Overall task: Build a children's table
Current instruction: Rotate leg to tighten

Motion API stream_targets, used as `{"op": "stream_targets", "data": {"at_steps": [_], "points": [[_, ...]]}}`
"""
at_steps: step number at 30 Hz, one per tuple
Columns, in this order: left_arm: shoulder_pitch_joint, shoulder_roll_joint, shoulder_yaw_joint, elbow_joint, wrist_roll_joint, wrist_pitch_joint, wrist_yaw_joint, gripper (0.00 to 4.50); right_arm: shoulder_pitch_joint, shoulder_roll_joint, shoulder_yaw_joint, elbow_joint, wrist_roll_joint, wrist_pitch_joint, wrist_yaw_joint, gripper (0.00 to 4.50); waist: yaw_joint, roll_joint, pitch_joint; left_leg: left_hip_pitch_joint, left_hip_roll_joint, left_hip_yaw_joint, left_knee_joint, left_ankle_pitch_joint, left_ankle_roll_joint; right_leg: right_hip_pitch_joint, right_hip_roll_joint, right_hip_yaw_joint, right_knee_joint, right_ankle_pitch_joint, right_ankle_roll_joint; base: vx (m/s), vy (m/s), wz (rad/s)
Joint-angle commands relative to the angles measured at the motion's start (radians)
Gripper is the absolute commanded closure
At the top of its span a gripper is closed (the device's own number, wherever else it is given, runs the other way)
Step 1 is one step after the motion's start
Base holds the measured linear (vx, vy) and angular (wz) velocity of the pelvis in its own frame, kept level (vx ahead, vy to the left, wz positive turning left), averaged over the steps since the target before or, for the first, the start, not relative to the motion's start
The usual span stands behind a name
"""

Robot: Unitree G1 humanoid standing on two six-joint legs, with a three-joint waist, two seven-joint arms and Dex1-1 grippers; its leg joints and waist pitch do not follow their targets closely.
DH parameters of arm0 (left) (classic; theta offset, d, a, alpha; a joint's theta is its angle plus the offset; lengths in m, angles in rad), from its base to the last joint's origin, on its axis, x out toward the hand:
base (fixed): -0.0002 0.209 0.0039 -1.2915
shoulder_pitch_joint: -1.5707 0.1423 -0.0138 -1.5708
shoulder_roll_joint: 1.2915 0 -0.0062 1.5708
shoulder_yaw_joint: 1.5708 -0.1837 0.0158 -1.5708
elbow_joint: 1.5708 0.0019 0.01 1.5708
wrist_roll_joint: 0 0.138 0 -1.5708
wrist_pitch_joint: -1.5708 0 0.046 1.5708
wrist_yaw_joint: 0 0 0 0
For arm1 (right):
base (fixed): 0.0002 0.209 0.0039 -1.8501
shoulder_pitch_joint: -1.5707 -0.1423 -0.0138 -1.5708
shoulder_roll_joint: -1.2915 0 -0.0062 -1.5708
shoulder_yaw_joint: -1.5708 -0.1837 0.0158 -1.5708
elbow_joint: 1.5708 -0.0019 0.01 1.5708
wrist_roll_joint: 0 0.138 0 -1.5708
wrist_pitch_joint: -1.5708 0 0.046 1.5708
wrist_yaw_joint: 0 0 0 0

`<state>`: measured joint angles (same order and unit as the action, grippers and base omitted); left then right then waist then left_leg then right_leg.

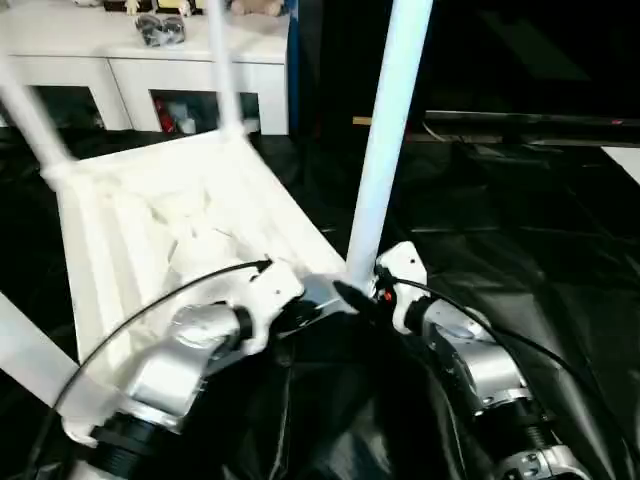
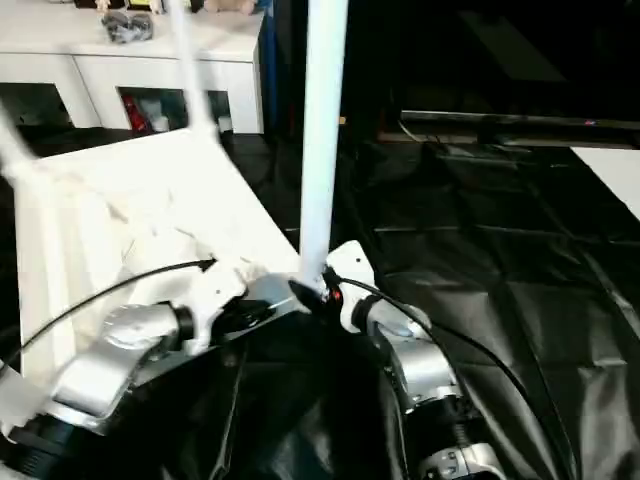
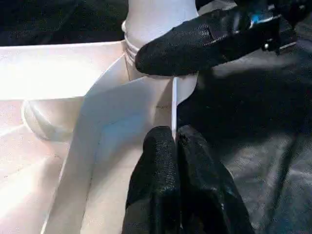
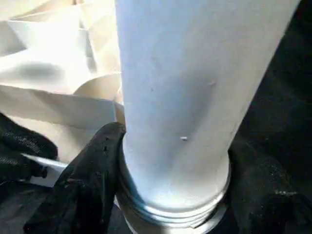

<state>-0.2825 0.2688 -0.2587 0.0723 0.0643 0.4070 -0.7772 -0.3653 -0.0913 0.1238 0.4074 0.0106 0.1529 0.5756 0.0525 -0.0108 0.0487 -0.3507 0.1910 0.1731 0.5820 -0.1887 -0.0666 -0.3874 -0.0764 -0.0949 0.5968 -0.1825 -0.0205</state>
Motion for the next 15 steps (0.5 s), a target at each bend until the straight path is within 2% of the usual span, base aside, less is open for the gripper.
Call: {"op": "stream_targets", "data": {"at_steps": [1, 2, 4, 6, 7, 12, 13, 15], "points": [[-0.027, -0.08, -0.097, -0.026, -0.012, 0.003, 0.029, 4.5, 0.0, 0.085, 0.144, -0.06, -0.007, -0.011, 0.082, 1.22, 0.006, 0.0, -0.056, -0.002, 0.043, -0.013, -0.073, -0.205, 0.021, 0.04, -0.074, 0.063, -0.074, -0.252, -0.165, 0.0, 0.0, 0.0], [-0.034, -0.076, -0.103, -0.024, -0.017, -0.001, 0.015, 4.5, -0.01, 0.087, 0.113, -0.059, 0.041, 0.027, 0.1, 1.08, 0.009, -0.002, -0.056, -0.003, 0.042, -0.013, -0.073, -0.196, 0.03, 0.042, -0.075, 0.062, -0.074, -0.241, -0.17, 0.0, 0.0, 0.0], [-0.036, -0.07, -0.104, -0.026, -0.018, -0.001, 0.003, 4.5, -0.016, 0.079, 0.105, -0.059, 0.047, 0.032, 0.109, 1.08, 0.01, 0.002, -0.055, -0.003, 0.043, -0.014, -0.074, -0.19, 0.035, 0.042, -0.075, 0.062, -0.074, -0.239, -0.172, 0.0, 0.0, 0.0], [-0.036, -0.055, -0.099, -0.027, -0.02, -0.006, -0.017, 4.5, -0.025, 0.05, 0.107, -0.057, 0.036, 0.02, 0.123, 0.71, 0.01, 0.005, -0.055, -0.003, 0.043, -0.014, -0.075, -0.206, 0.028, 0.043, -0.074, 0.061, -0.076, -0.252, -0.17, 0.0, 0.0, 0.0], [-0.035, -0.031, -0.093, -0.026, -0.028, -0.015, -0.049, 4.5, -0.033, 0.002, 0.109, -0.058, 0.027, -0.001, 0.158, 0.71, 0.011, 0.006, -0.055, -0.002, 0.043, -0.015, -0.075, -0.212, 0.027, 0.044, -0.074, 0.06, -0.075, -0.252, -0.171, 0.0, 0.0, 0.0], [-0.033, 0.006, -0.083, -0.024, -0.042, -0.033, -0.105, 4.5, -0.042, -0.07, 0.098, -0.058, 0.047, -0.009, 0.258, 0.58, 0.013, 0.006, -0.057, -0.001, 0.042, -0.013, -0.071, -0.198, 0.041, 0.047, -0.074, 0.061, -0.071, -0.206, -0.188, 0.0, 0.0, 0.0], [-0.032, 0.03, -0.08, -0.027, -0.055, -0.045, -0.146, 4.5, -0.044, -0.122, 0.096, -0.063, 0.059, -0.013, 0.339, 0.58, 0.015, 0.005, -0.057, -0.001, 0.043, -0.012, -0.07, -0.195, 0.046, 0.047, -0.074, 0.061, -0.07, -0.196, -0.195, 0.0, 0.0, 0.0], [-0.029, 0.05, -0.077, -0.033, -0.071, -0.043, -0.183, 4.5, -0.046, -0.169, 0.101, -0.068, 0.073, -0.012, 0.416, 0.58, 0.021, 0.005, -0.058, 0.005, 0.044, -0.009, -0.066, -0.188, 0.059, 0.043, -0.072, 0.062, -0.066, -0.171, -0.214, 0.0, 0.0, 0.0]]}}
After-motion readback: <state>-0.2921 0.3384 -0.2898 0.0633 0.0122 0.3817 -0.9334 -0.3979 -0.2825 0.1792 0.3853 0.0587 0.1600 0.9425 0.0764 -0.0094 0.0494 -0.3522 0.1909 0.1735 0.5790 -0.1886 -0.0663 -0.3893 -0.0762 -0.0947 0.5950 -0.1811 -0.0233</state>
